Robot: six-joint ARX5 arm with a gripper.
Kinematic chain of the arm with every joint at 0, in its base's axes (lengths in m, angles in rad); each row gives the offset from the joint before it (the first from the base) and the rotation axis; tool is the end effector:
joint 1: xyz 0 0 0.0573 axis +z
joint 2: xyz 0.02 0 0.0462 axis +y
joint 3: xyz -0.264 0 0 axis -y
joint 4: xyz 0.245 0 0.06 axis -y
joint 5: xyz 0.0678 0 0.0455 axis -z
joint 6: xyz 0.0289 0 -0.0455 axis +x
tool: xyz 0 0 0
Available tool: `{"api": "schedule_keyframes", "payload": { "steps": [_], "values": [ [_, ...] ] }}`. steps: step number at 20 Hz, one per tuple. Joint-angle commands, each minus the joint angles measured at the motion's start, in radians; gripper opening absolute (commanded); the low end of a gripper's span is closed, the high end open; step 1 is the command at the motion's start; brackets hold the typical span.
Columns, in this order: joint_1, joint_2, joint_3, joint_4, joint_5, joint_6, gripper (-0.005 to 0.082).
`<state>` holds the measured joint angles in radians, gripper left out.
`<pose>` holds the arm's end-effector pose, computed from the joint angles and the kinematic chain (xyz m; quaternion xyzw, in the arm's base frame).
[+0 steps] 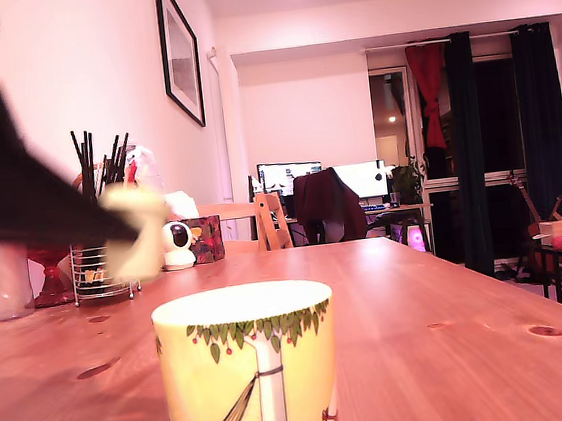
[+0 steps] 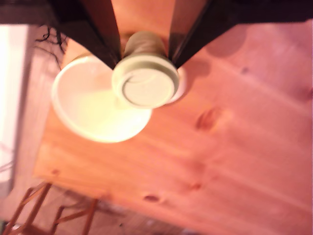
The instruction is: Pick the coffee capsule and then drop it inside the coffee cup in front of you
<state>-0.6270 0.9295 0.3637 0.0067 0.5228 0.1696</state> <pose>0.1371 -0.1172 0.1851 0.0826 0.2303 -0.5441 0.8026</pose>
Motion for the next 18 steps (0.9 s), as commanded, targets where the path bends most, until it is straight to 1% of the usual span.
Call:
{"api": "schedule_keyframes", "payload": {
  "steps": [1,2,4,5,7,10,13,17,18],
  "values": [
    [-0.023,-0.009,-0.002,0.029,-0.013,-0.027,0.0162],
    [-0.038,-0.008,-0.002,0.035,-0.019,-0.033,0.0162],
    [-0.070,-0.008,-0.002,0.043,-0.050,-0.050,0.0162],
    [-0.085,-0.008,-0.001,0.048,-0.064,-0.067,0.0162],
    [-0.116,-0.007,0.000,0.059,-0.078,-0.087,0.0162],
    [-0.150,-0.007,0.000,0.081,-0.066,-0.091,0.0163],
    [-0.153,-0.007,0.000,0.079,-0.063,-0.091,0.0163],
    [-0.155,-0.001,0.009,0.055,-0.062,-0.094,0.0163],
    [-0.155,0.002,0.031,0.021,-0.067,-0.092,0.0163]
  ]
}}
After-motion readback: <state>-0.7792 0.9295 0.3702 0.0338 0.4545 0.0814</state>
